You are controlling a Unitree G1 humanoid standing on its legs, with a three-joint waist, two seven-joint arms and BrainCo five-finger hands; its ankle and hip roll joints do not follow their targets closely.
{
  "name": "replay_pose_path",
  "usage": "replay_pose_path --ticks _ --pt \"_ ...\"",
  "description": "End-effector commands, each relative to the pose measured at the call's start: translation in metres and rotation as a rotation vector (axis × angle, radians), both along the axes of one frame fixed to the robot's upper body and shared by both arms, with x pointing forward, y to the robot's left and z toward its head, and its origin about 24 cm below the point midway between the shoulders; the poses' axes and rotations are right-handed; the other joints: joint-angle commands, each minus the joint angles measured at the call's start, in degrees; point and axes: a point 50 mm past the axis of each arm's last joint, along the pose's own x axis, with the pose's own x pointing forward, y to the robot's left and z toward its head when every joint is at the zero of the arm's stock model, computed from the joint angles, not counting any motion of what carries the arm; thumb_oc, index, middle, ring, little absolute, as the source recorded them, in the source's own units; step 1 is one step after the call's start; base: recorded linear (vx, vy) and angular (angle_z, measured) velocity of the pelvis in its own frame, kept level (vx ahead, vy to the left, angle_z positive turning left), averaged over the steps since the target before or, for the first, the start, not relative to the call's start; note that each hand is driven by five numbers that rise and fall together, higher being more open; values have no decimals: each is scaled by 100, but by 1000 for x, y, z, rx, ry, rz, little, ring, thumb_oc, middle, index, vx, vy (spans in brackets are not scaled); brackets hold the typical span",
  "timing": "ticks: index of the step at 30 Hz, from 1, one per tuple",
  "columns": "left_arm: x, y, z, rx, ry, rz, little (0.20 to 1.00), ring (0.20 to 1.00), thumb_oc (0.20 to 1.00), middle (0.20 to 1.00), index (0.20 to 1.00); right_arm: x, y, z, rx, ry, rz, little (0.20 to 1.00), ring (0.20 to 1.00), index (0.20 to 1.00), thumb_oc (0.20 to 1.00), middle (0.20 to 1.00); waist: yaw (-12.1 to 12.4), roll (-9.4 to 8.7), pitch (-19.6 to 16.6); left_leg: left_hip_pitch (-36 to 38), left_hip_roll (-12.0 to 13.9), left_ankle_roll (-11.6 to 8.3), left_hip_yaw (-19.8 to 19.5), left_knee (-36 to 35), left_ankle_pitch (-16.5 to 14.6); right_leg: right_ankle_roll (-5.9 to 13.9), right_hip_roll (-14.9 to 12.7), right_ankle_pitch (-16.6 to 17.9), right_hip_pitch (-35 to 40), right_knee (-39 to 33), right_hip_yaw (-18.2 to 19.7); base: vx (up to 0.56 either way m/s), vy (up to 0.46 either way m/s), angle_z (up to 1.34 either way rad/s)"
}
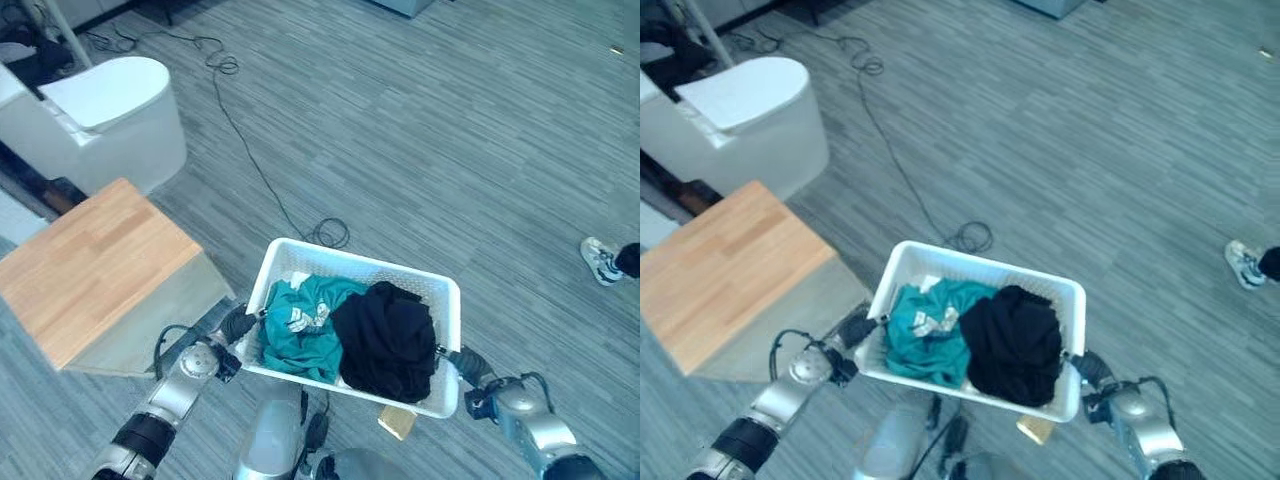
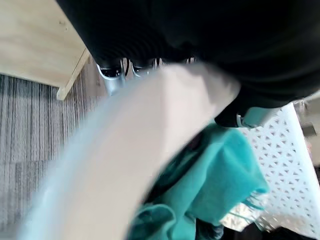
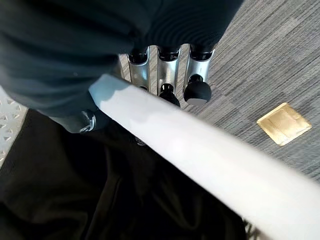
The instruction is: Grab the laundry basket,head to the washer,open it,put in the laundry and shut it.
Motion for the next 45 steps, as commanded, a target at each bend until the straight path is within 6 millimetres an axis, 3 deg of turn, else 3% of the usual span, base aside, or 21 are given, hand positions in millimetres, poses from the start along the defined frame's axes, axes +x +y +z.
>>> replay_pose_path --ticks 1,3,4,6,7,9,12,13,16,18,21,23,24,27,31,34,35,36,38,42,45 --pt "9 37 34 80 -147 93 200 200 200 200 200 17 22 27 219 -190 41 200 200 200 200 200 258 -599 -459 -8 -109 341 14 338 249 1236 -898 317 650 709 -218 368 86 -70" --pt "-1 48 29 96 -115 120 200 200 200 200 200 18 29 23 229 -173 55 200 200 200 200 200 245 -732 -408 264 -236 549 77 410 -72 1711 -1066 1336 334 1818 -111 425 126 -73" --pt "-5 52 28 98 -107 133 200 200 200 200 200 19 31 23 230 -174 65 200 200 200 200 200 188 -686 -392 430 -222 624 54 398 -183 1832 -1125 1563 104 2306 -115 303 102 -37" --pt "-8 54 27 102 -100 137 200 200 200 200 200 18 32 21 227 -164 74 200 200 200 200 200 151 -620 -383 543 -159 682 52 387 -257 1902 -1123 1835 -81 2716 -142 340 128 -9" --pt "-9 59 31 118 -111 147 200 200 200 200 200 19 34 23 214 -172 85 200 200 200 200 200 39 -450 -294 918 -65 779 -33 292 -419 1882 -1259 1815 -628 3407 -369 734 234 -23" --pt "-5 59 37 125 -133 146 200 200 200 200 200 21 31 23 206 -176 80 200 200 200 200 200 -131 -281 -219 1349 -24 788 -214 133 -566 1697 -1517 1570 -1253 3338 -620 518 134 -23" --pt "-3 56 38 112 -141 137 200 200 200 200 200 19 22 27 192 -187 59 200 200 200 200 200 -503 -113 -142 1947 -84 706 -575 87 -894 1450 -1497 1087 -1815 2368 -687 531 -43 52" --pt "-3 52 37 94 -141 124 200 200 200 200 200 15 13 28 186 -187 39 200 200 200 200 200 -752 -69 -149 2388 -112 602 -844 48 -1263 1454 -1524 1124 -2096 1140 -406 578 -108 78" --pt "-1 47 36 77 -144 107 200 200 200 200 200 12 5 30 171 -185 30 200 200 200 200 200 -979 27 -171 2749 -73 522 -1184 -9 -1503 1585 -1560 1533 -2423 113 -46 556 -103 96" --pt "6 38 38 68 -164 86 200 200 200 200 200 12 2 34 151 -191 42 200 200 200 200 200 -1152 177 -199 3146 7 468 -1410 -18 -1660 1697 -1590 1824 -2705 -390 -23 613 -82 96" --pt "15 28 40 45 -188 74 200 200 200 200 200 11 -1 35 136 -189 48 200 200 200 200 200 -1343 216 -389 3682 144 295 -1606 -70 -1749 1715 -1647 2014 -2625 -126 -139 585 -145 89" --pt "17 21 38 26 -191 65 200 200 200 200 200 10 -3 34 131 -183 44 200 200 200 200 200 -1407 236 -561 3773 362 116 -1597 271 -1472 1642 -1626 2077 -2442 197 -283 569 -269 91" --pt "19 19 39 16 -197 66 200 200 200 200 200 9 -5 33 130 -180 36 200 200 200 200 200 -1451 251 -624 3671 512 -34 -1514 750 -939 1552 -1564 2046 -2306 310 -355 521 -327 73" --pt "20 19 43 -21 -211 78 200 200 200 200 200 7 -7 33 156 -193 -9 200 200 200 200 200 -1362 117 -588 2644 1007 5 -983 3159 116 1107 -1287 1645 -1585 316 -554 424 -430 39" --pt "28 15 57 -40 -262 61 200 200 200 200 200 3 -13 28 137 -180 -55 200 200 200 200 200 -1111 -71 -377 1321 1405 247 -464 4089 -70 792 -1013 1104 -957 260 -563 373 -367 18" --pt "28 16 61 -44 -281 64 200 200 200 200 200 -2 -11 28 153 -177 -52 200 200 200 200 200 -817 -65 -264 599 916 169 -244 3016 -293 824 -943 823 -495 179 -516 433 -4 13" --pt "29 15 62 -35 -287 61 200 200 200 200 200 -5 -11 26 161 -174 -48 200 200 200 200 200 -643 -47 -293 470 753 67 -174 1574 -149 922 -901 624 -252 114 -551 445 42 -16" --pt "29 15 62 -35 -287 61 200 200 200 200 200 -5 -11 26 161 -174 -49 200 200 200 200 200 -643 -68 -294 501 730 71 -159 1484 -83 922 -925 640 -261 106 -551 645 94 -23" --pt "30 14 62 -27 -291 58 200 200 200 200 200 -1 -9 26 154 -184 -43 200 200 200 200 200 -338 39 -355 272 567 -99 -512 -118 408 947 -764 332 163 59 -515 553 77 -11" --pt "31 13 62 -2 -287 40 200 200 200 200 200 6 -2 23 150 -188 -23 200 200 200 200 200 -166 -34 -357 87 545 -185 -540 -685 617 933 -757 4 602 89 -362 512 126 -40" --pt "30 18 63 35 -287 36 200 200 200 200 200 15 16 17 182 -175 13 200 200 200 200 200 70 -128 -477 33 654 -100 -452 -163 895 1039 -857 -117 940 353 -115 668 295 -42"
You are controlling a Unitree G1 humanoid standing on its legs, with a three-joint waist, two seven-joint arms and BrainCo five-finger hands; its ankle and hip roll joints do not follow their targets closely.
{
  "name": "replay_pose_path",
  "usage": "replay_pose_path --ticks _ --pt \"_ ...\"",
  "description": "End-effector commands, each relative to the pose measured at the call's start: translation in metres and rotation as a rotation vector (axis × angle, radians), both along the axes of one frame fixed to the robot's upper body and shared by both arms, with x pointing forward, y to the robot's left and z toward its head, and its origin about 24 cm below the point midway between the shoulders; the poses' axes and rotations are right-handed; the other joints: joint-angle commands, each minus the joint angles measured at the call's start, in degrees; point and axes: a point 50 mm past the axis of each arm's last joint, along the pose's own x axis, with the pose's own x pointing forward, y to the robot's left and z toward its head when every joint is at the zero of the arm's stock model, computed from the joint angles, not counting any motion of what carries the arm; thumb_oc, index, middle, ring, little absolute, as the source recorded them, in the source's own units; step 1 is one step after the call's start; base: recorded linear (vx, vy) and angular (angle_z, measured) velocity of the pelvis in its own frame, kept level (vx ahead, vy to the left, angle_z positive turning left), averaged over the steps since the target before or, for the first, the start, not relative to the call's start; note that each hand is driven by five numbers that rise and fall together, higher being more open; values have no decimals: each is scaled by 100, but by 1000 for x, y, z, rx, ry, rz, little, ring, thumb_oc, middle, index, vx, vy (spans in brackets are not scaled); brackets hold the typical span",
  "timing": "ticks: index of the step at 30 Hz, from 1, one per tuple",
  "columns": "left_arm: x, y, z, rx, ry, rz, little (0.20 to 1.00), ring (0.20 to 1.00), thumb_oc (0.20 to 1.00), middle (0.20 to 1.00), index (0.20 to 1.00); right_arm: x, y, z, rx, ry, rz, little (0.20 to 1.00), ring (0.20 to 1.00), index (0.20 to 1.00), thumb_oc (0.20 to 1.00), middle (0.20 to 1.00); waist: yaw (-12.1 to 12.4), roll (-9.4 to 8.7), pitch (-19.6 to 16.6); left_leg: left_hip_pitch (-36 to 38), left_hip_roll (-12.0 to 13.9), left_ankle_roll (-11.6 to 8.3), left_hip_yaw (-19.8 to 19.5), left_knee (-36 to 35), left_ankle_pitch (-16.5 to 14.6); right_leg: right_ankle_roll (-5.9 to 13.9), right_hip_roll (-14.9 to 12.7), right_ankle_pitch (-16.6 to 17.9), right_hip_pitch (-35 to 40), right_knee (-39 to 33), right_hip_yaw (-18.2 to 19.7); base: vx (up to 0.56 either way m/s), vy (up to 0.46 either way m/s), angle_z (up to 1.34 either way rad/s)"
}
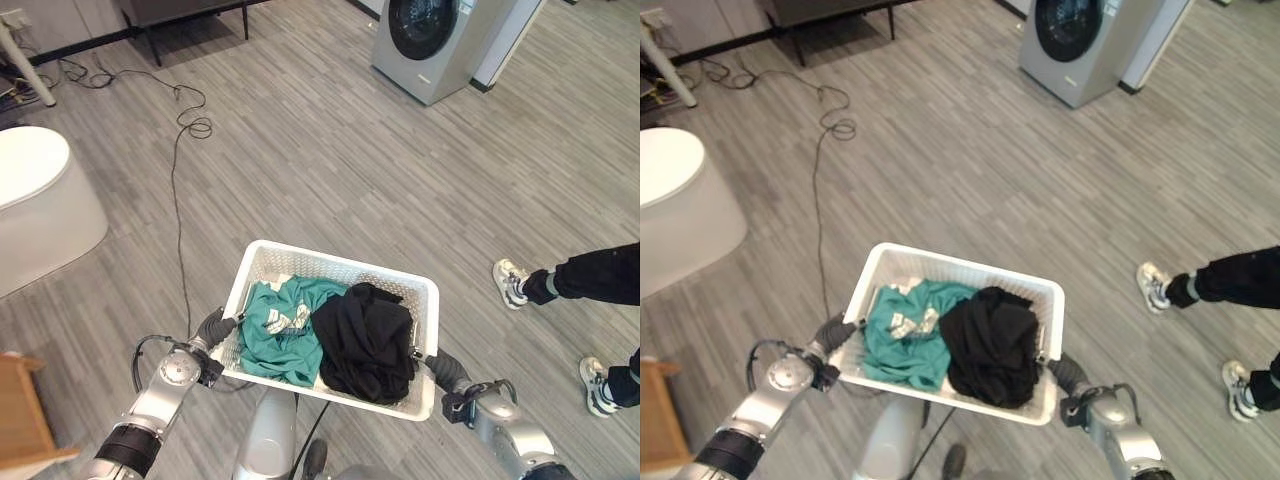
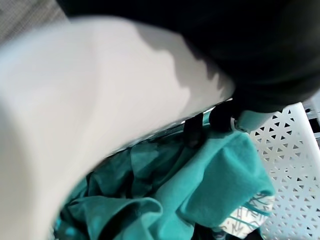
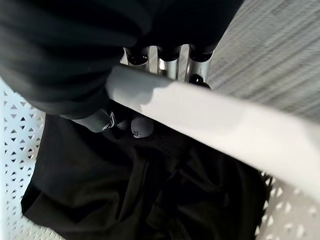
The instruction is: Grab the laundry basket,head to the washer,open it,put in the laundry and shut it.
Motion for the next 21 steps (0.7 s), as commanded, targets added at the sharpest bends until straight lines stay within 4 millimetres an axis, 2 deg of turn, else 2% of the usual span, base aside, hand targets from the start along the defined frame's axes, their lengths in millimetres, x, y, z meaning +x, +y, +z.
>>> replay_pose_path --ticks 1,2,3,4,5,6,7,8,9,10,11,12,13,14,15,17,18,20,21 --pt "29 12 63 54 -277 -14 200 200 200 200 200 23 1 23 3 -159 9 200 200 200 200 200 260 -303 -286 -70 132 202 97 458 1023 835 -619 144 -156 994 83 420 204 -56" --pt "30 12 63 54 -277 -14 200 200 200 200 200 23 1 23 4 -159 9 200 200 200 200 200 273 -295 -298 -87 152 202 101 461 1031 835 -605 159 -175 991 97 519 269 -86" --pt "29 14 61 73 -262 -17 200 200 200 200 200 23 7 17 18 -140 14 200 200 200 200 200 286 -467 -318 4 -89 378 195 806 736 1195 -897 1092 -372 1863 106 488 272 -85" --pt "28 15 59 79 -251 -18 200 200 200 200 200 22 9 14 20 -129 9 200 200 200 200 200 259 -503 -317 105 -172 478 256 886 563 1358 -1002 1580 -530 2395 104 487 272 -71" --pt "28 15 59 79 -251 -18 200 200 200 200 200 22 9 14 20 -129 9 200 200 200 200 200 274 -490 -336 88 -145 478 262 875 579 1357 -981 1604 -556 2386 123 488 279 -26" --pt "28 15 58 88 -243 -25 200 200 200 200 200 22 10 12 11 -124 4 200 200 200 200 200 159 -429 -301 424 -147 600 322 864 316 1479 -1084 2277 -912 3312 6 468 265 3" --pt "28 17 60 89 -248 -18 200 200 200 200 200 23 11 13 9 -128 11 200 200 200 200 200 94 -370 -263 670 -140 670 358 836 161 1491 -1220 2280 -1167 3681 -151 468 262 23" --pt "28 17 60 88 -248 -17 200 200 200 200 200 23 11 13 8 -129 11 200 200 200 200 200 95 -358 -271 663 -124 667 355 821 180 1485 -1204 2296 -1181 3677 -151 296 155 31" --pt "29 20 63 101 -256 -7 200 200 200 200 200 23 13 13 6 -126 19 200 200 200 200 200 11 -249 -226 954 -70 737 358 722 51 1486 -1372 2321 -1542 4020 -346 308 127 24" --pt "28 21 64 103 -260 -3 200 200 200 200 200 22 12 13 3 -124 19 200 200 200 200 200 -64 -191 -191 1171 -70 770 337 662 -45 1432 -1529 2220 -1787 4029 -509 686 230 11" --pt "26 25 65 104 -262 8 200 200 200 200 200 22 9 14 -4 -125 23 200 200 200 200 200 -243 -94 -128 1660 -103 789 325 557 -344 1301 -1755 1749 -2286 3556 -924 520 152 -5" --pt "26 25 65 103 -262 8 200 200 200 200 200 22 9 14 -4 -125 23 200 200 200 200 200 -259 -84 -130 1659 -93 784 310 544 -326 1288 -1745 1760 -2275 3535 -948 593 134 -11" --pt "25 25 64 104 -258 2 200 200 200 200 200 22 8 16 -5 -133 26 200 200 200 200 200 -374 -66 -100 1939 -142 786 304 502 -513 1220 -1733 1555 -2510 3152 -1084 592 -2 14" --pt "22 27 60 102 -245 9 200 200 200 200 200 23 5 19 -9 -144 20 200 200 200 200 200 -527 -48 -82 2372 -189 677 264 433 -815 1215 -1690 1410 -2727 2044 -1219 590 0 25" --pt "22 27 61 102 -246 9 200 200 200 200 200 23 5 19 -9 -145 20 200 200 200 200 200 -535 -42 -81 2372 -180 672 257 421 -794 1206 -1675 1446 -2702 1989 -1236 580 -85 26" --pt "21 29 57 106 -238 25 200 200 200 200 200 22 0 19 -5 -146 -9 200 200 200 200 200 -708 -43 -81 2747 -176 534 99 427 -1101 1332 -1601 1642 -2872 615 -1086 654 -122 32" --pt "25 27 58 113 -249 17 200 200 200 200 200 16 -9 18 -15 -141 -32 200 200 200 200 200 -957 15 -66 3062 -101 439 -116 500 -1339 1493 -1584 1897 -3277 -34 -550 670 -98 42" --pt "27 24 55 107 -247 18 200 200 200 200 200 14 -10 18 -11 -138 -41 200 200 200 200 200 -1037 76 -105 3264 -19 404 -203 557 -1428 1540 -1497 2019 -3340 -208 -429 680 -106 61" --pt "27 20 51 106 -239 9 200 200 200 200 200 7 -16 14 -17 -120 -52 200 200 200 200 200 -1209 73 -200 3620 84 317 -365 656 -1463 1542 -1516 2165 -3439 157 -314 868 -184 65"
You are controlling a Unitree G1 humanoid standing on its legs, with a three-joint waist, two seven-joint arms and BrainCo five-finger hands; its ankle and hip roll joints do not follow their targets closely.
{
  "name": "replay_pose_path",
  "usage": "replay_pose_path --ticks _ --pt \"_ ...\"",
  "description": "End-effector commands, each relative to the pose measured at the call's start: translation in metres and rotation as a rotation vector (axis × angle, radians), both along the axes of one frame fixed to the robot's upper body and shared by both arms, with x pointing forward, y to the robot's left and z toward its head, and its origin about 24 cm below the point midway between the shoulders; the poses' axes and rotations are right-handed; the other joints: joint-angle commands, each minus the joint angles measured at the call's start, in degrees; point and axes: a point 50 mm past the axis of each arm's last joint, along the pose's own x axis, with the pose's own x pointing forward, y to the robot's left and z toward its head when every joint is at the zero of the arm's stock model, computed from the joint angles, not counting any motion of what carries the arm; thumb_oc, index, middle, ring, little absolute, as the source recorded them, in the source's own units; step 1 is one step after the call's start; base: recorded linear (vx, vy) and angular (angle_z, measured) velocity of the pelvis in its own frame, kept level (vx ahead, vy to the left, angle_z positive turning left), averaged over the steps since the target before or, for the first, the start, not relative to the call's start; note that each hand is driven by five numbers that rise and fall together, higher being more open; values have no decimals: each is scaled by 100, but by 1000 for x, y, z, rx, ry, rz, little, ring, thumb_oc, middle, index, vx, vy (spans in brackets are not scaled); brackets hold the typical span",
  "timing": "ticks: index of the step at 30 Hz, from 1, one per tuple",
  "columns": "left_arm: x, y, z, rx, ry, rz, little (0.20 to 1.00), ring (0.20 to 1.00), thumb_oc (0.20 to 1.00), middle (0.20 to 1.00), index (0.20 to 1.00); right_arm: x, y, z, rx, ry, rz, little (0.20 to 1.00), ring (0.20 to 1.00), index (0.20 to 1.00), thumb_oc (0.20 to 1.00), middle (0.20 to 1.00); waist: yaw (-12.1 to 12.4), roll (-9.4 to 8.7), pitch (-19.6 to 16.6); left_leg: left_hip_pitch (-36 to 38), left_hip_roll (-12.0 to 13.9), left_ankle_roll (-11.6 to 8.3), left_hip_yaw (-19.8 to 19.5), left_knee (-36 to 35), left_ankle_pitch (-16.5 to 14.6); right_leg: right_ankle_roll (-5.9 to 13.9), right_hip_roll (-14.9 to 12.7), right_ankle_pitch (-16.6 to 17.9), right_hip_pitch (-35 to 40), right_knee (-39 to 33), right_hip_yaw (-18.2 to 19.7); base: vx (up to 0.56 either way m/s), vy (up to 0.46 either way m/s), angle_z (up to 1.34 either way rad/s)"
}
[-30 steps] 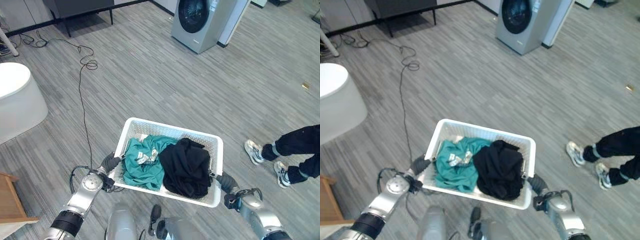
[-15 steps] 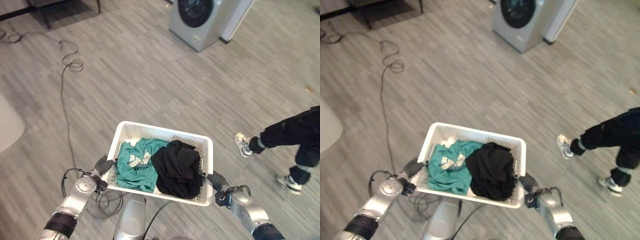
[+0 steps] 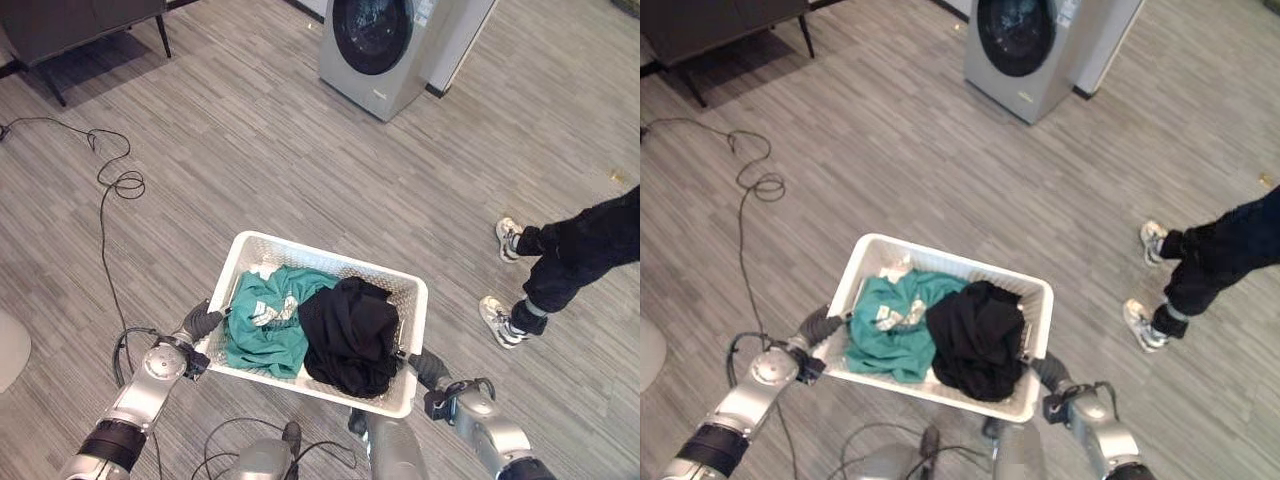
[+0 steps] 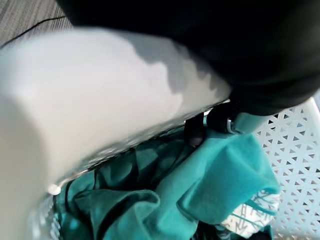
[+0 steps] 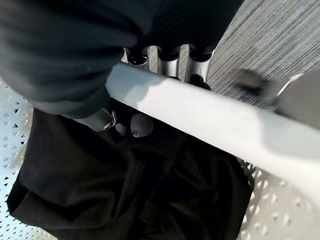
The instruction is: Grab the laundry basket,head to the washer,open it,put in the laundry and shut it.
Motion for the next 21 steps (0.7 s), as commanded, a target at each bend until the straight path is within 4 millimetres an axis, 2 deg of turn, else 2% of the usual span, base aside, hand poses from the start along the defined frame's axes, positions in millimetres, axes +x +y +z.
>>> replay_pose_path --ticks 1,2,3,4,5,6,7,8,9,10,11,13,14,15,16,17,18,19,20,21 --pt "18 12 49 61 -230 -26 200 200 200 200 200 13 -33 24 -57 -127 -53 200 200 200 200 200 -77 -127 -372 557 1208 -607 -90 461 -85 422 -220 868 607 185 103 633 -147 45" --pt "18 12 48 60 -228 -26 200 200 200 200 200 12 -33 24 -58 -125 -53 200 200 200 200 200 -85 -109 -375 561 1224 -610 -96 469 -97 422 -211 853 614 199 90 592 -304 51" --pt "15 8 39 50 -194 -28 200 200 200 200 200 9 -38 22 -60 -118 -80 200 200 200 200 200 -205 -62 -496 403 1569 -766 -127 1343 830 215 51 839 800 532 127 405 -234 73" --pt "15 8 39 51 -193 -28 200 200 200 200 200 9 -38 21 -60 -117 -80 200 200 200 200 200 -216 -36 -512 399 1595 -760 -135 1356 800 229 68 806 802 541 110 713 -520 120" --pt "12 4 33 25 -161 -40 200 200 200 200 200 6 -42 21 -52 -120 -126 200 200 200 200 200 -186 -131 -484 -199 1901 -691 -15 2713 1656 -132 308 564 1180 609 106 320 -280 99" --pt "12 4 33 25 -160 -40 200 200 200 200 200 6 -42 21 -51 -120 -127 200 200 200 200 200 -197 -114 -486 -253 1920 -702 -45 2794 1627 -142 324 564 1169 615 85 567 -555 76" --pt "8 5 31 -1 -152 -22 200 200 200 200 200 8 -42 23 -35 -136 -148 200 200 200 200 200 -59 -218 -418 -824 1980 -509 -15 3712 1793 -405 509 336 1520 527 78 245 -262 16" --pt "7 6 31 -1 -152 -22 200 200 200 200 200 8 -42 23 -35 -136 -148 200 200 200 200 200 -62 -196 -419 -867 2000 -509 -32 3789 1756 -406 529 332 1508 536 69 499 -469 -8" --pt "7 5 31 -22 -155 -12 200 200 200 200 200 6 -45 23 -46 -134 -160 200 200 200 200 200 57 -280 -325 -1428 2104 -419 127 4126 1648 -536 710 74 1780 556 150 223 -202 -26" --pt "8 5 31 -21 -156 -12 200 200 200 200 200 6 -44 23 -45 -134 -160 200 200 200 200 200 45 -304 -351 -1484 2077 -410 119 4135 1670 -536 685 91 1739 552 144 403 -270 -17" --pt "8 4 32 -30 -158 -6 200 200 200 200 200 5 -48 23 -57 -130 -168 200 200 200 200 200 162 -349 -280 -1845 1884 -346 140 4071 1319 -554 723 -24 1937 515 186 263 -73 -32" --pt "7 4 33 -40 -164 -10 200 200 200 200 200 6 -48 26 -61 -138 -164 200 200 200 200 200 347 -354 -206 -2293 1452 -362 175 3579 1136 -546 822 -221 2204 509 312 406 -48 -41" --pt "8 3 33 -40 -166 -13 200 200 200 200 200 6 -49 27 -57 -147 -164 200 200 200 200 200 451 -377 -191 -2471 1240 -372 250 3108 1133 -511 830 -284 2327 481 328 634 36 -52" --pt "11 1 36 -31 -181 -26 200 200 200 200 200 8 -50 29 -62 -163 -162 200 200 200 200 200 633 -271 -183 -2712 1027 -486 425 1442 1354 -451 979 -492 2672 347 318 771 96 -48" --pt "13 -1 37 -29 -186 -33 200 200 200 200 200 10 -49 29 -71 -167 -160 200 200 200 200 200 810 -137 -277 -2748 863 -575 283 279 1821 -472 1135 -615 2881 262 359 646 95 -14" --pt "13 -1 37 -29 -186 -34 200 200 200 200 200 10 -49 29 -71 -167 -160 200 200 200 200 200 821 -169 -249 -2626 835 -572 306 108 1902 -467 1098 -629 2924 254 370 628 113 -32" --pt "13 -2 36 -27 -182 -37 200 200 200 200 200 15 -48 28 -62 -175 -168 200 200 200 200 200 986 -146 -274 -2948 699 -628 224 -435 2040 -517 1200 -819 3274 185 525 526 92 -84" --pt "12 -1 35 -28 -174 -37 200 200 200 200 200 18 -44 28 -41 -180 -171 200 200 200 200 200 1098 -181 -282 -2998 657 -653 232 -566 2106 -541 1208 -925 3477 165 674 709 155 -136" --pt "10 1 34 -28 -168 -29 200 200 200 200 200 22 -37 26 -12 -179 -167 200 200 200 200 200 1220 -206 -312 -3034 666 -664 119 -501 2144 -550 1211 -1024 3640 184 812 715 217 -178" --pt "4 6 27 -31 -139 -14 200 200 200 200 200 25 -27 22 10 -168 -146 200 200 200 200 200 1343 -231 -448 -2870 665 -561 -126 -354 2285 -528 1189 -1152 3733 367 961 698 253 -160"
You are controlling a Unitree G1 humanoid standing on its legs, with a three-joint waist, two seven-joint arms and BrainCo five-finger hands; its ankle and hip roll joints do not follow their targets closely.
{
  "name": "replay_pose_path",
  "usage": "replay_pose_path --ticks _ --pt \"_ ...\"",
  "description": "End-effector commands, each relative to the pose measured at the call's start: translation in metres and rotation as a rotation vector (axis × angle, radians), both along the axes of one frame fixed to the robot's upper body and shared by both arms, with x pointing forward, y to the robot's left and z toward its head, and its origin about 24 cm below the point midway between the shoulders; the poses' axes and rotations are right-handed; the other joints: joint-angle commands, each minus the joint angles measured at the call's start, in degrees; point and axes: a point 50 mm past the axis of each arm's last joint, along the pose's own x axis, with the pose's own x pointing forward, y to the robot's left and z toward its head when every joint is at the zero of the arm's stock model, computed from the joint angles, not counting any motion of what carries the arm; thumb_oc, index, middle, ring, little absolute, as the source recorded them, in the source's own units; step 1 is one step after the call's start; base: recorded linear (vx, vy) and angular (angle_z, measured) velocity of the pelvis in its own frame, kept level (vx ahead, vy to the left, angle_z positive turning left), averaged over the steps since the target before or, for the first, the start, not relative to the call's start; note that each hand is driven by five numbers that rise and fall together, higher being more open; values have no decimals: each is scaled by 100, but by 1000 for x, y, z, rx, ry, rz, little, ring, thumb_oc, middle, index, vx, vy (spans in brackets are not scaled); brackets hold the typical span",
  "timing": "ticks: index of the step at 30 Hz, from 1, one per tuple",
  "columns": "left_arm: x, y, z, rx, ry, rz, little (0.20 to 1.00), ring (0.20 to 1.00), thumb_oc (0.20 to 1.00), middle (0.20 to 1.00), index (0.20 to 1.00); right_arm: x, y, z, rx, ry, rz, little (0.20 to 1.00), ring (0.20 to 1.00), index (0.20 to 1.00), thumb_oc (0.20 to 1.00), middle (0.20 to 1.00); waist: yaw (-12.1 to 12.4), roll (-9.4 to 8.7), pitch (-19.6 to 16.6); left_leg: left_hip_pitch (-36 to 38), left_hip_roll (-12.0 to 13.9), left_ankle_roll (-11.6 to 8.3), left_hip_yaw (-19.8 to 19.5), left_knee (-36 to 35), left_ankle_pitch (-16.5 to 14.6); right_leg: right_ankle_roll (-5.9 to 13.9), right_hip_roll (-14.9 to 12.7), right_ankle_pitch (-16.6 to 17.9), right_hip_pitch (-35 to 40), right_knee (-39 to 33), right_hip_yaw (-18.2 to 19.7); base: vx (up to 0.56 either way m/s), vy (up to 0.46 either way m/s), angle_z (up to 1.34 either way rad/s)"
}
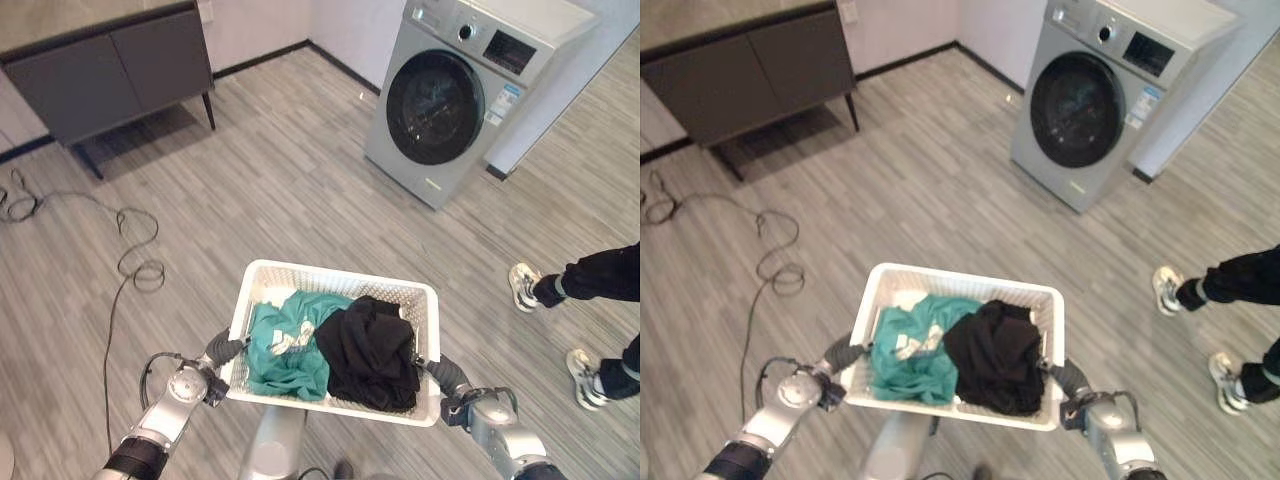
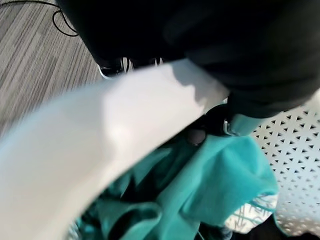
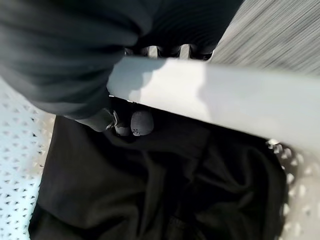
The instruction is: Grab the laundry basket,head to the washer,open it,put in the laundry and shut it.
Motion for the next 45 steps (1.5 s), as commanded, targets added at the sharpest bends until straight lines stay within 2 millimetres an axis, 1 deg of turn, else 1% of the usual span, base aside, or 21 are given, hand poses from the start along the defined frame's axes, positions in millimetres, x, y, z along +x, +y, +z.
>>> replay_pose_path --ticks 1,4,5,6,8,10,12,15,18,22,27,30,32,33,34,36,38,41,42,43,45 --pt "29 12 50 -21 -234 11 200 200 200 200 200 26 -15 28 44 -183 -83 200 200 200 200 200 -12 -218 -261 326 141 632 -207 -638 1319 572 878 856 -633 747 -637 655 269 -137" --pt "23 22 41 15 -190 33 200 200 200 200 200 30 -5 23 64 -162 -73 200 200 200 200 200 65 -342 -354 645 94 825 37 -343 1005 1252 530 1978 -1061 2088 -653 391 209 -129" --pt "23 23 41 32 -183 28 200 200 200 200 200 31 -2 22 74 -163 -73 200 200 200 200 200 -2 -307 -343 832 129 895 94 -337 883 1448 483 2384 -1299 2742 -706 435 296 -144" --pt "24 24 42 44 -181 19 200 200 200 200 200 32 0 24 81 -178 -78 200 200 200 200 200 -178 -134 -320 1275 217 1026 158 -405 664 1576 310 2688 -1741 3624 -1042 407 307 -111" --pt "25 26 45 51 -191 26 200 200 200 200 200 31 -2 24 79 -179 -90 200 200 200 200 200 -324 53 -311 1648 269 1131 138 -547 519 1464 -55 2568 -2154 4030 -1413 334 257 25" --pt "26 26 48 51 -198 23 200 200 200 200 200 27 -6 23 67 -171 -97 200 200 200 200 200 -440 155 -312 1954 294 1154 133 -666 379 1291 -451 2336 -2422 3745 -1763 350 153 4" --pt "28 22 48 40 -200 4 200 200 200 200 200 19 -18 21 37 -154 -118 200 200 200 200 200 -675 120 -285 2261 210 1089 69 -716 144 1168 -659 2039 -2637 2647 -1949 396 4 32" --pt "32 17 49 47 -211 -12 200 200 200 200 200 13 -29 20 25 -147 -159 200 200 200 200 200 -863 82 -242 2436 172 960 -50 -645 -138 1259 -829 2326 -2736 1325 -1868 265 -116 -9" --pt "32 15 48 42 -219 -8 200 200 200 200 200 7 -38 20 -1 -146 -185 200 200 200 200 200 -989 29 -214 2694 153 858 -110 -636 -398 1408 -938 2718 -2768 590 -1776 246 -130 44" --pt "31 15 45 40 -211 -2 200 200 200 200 200 -1 -42 16 -5 -130 -206 200 200 200 200 200 -1064 -96 -246 2778 93 791 -260 -455 -615 1430 -848 2822 -2656 566 -1520 198 -136 45" --pt "23 17 34 11 -179 40 200 200 200 200 200 -9 -48 14 -15 -107 -218 200 200 200 200 200 -1083 -126 -372 2887 414 605 -390 -289 -787 1283 -611 2348 -2453 663 -1641 169 -228 35" --pt "19 14 29 -28 -159 51 200 200 200 200 200 -12 -53 13 -31 -99 -225 200 200 200 200 200 -1120 -98 -462 2920 784 434 -492 -326 -600 1120 -308 2067 -2328 603 -1801 130 -281 12" --pt "19 14 29 -28 -159 51 200 200 200 200 200 -12 -53 13 -32 -98 -224 200 200 200 200 200 -1133 -87 -470 2921 801 423 -505 -338 -598 1111 -295 2064 -2323 598 -1818 75 -229 3" --pt "18 14 28 -36 -153 55 200 200 200 200 200 -15 -55 13 -49 -92 -224 200 200 200 200 200 -1121 -89 -476 2752 1085 263 -543 -22 -260 952 -40 1884 -2193 513 -1885 99 -363 10" --pt "18 13 28 -37 -152 53 200 200 200 200 200 -15 -55 13 -52 -93 -220 200 200 200 200 200 -1102 -102 -450 2629 1123 251 -567 252 -100 890 40 1884 -2110 451 -1891 95 -448 12" --pt "18 13 27 -40 -147 61 200 200 200 200 200 -13 -56 16 -58 -104 -211 200 200 200 200 200 -1028 -143 -298 2182 1036 343 -713 1131 198 770 143 1896 -1988 381 -1792 -3 -214 2" --pt "20 13 28 -45 -155 75 200 200 200 200 200 -11 -58 16 -73 -97 -212 200 200 200 200 200 -991 -165 -184 1733 874 460 -740 1458 252 726 165 1875 -1918 297 -1746 -6 -118 -40" --pt "22 13 28 -56 -161 87 200 200 200 200 200 -10 -63 17 -88 -95 -227 200 200 200 200 200 -909 -194 -123 1314 358 512 -651 869 -55 754 163 1867 -1785 130 -1576 77 4 -29" --pt "24 12 29 -58 -165 84 200 200 200 200 200 -12 -67 15 -93 -92 -245 200 200 200 200 200 -867 -84 -140 1160 162 464 -479 147 247 768 260 1816 -1687 89 -1513 106 96 -23" --pt "26 11 30 -54 -172 74 200 200 200 200 200 -13 -69 15 -108 -88 -252 200 200 200 200 200 -848 -44 -101 981 135 403 -351 95 435 761 271 1760 -1621 102 -1472 82 85 -41" --pt "27 10 31 -53 -175 69 200 200 200 200 200 -14 -70 14 -117 -81 -249 200 200 200 200 200 -831 6 -127 1130 236 406 -219 -136 427 767 291 1719 -1624 141 -1451 60 102 -47"
